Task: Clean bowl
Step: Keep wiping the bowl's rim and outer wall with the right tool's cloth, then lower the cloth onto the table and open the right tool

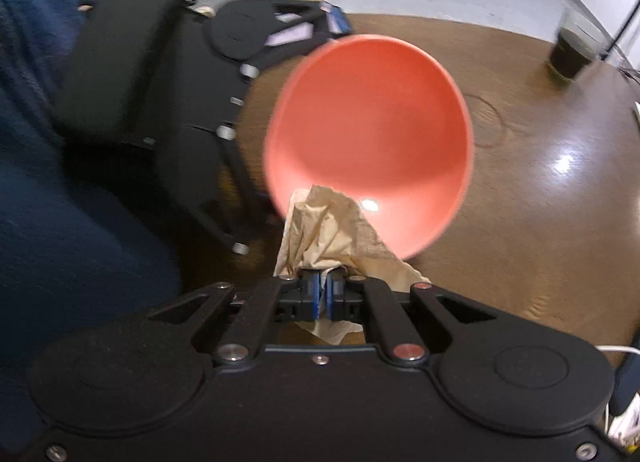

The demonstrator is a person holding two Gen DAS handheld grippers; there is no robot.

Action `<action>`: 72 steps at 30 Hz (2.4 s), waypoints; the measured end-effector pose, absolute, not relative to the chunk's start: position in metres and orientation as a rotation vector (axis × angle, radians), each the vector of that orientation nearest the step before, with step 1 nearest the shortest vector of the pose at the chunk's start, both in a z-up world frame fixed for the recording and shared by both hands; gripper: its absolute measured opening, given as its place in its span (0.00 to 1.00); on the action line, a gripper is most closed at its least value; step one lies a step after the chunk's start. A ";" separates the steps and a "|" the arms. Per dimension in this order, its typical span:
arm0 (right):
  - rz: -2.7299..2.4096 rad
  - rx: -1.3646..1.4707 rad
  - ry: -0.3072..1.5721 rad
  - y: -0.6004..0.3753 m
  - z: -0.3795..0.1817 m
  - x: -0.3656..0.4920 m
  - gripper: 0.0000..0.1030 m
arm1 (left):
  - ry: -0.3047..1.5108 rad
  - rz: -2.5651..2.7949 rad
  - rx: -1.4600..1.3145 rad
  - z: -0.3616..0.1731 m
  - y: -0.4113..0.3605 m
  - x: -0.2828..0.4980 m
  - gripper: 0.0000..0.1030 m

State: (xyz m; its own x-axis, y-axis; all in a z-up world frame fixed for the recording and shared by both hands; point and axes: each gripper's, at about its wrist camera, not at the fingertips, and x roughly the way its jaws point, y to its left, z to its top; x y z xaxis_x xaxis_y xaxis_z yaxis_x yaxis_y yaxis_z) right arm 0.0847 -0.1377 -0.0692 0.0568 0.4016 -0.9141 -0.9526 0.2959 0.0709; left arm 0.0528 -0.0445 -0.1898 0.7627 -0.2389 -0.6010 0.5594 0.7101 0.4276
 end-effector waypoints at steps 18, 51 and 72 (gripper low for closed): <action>1.215 -0.583 0.724 -0.067 -0.025 0.127 0.04 | 0.543 -0.482 0.634 -0.190 -0.045 0.052 0.96; 0.782 -0.481 0.940 -0.168 -0.108 0.143 0.04 | 0.700 -0.354 0.156 -0.198 0.009 0.113 0.96; 0.273 -0.289 0.878 -0.167 -0.129 0.233 0.04 | 0.737 -0.275 0.116 -0.209 0.030 0.119 1.00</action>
State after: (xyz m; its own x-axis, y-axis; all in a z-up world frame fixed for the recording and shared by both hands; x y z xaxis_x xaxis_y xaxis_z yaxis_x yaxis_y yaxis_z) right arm 0.2326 -0.1668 -0.1290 0.6087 0.1152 -0.7850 -0.3498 0.9270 -0.1352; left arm 0.1190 0.0302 -0.2095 0.7063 -0.2063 -0.6772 0.2873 0.9578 0.0078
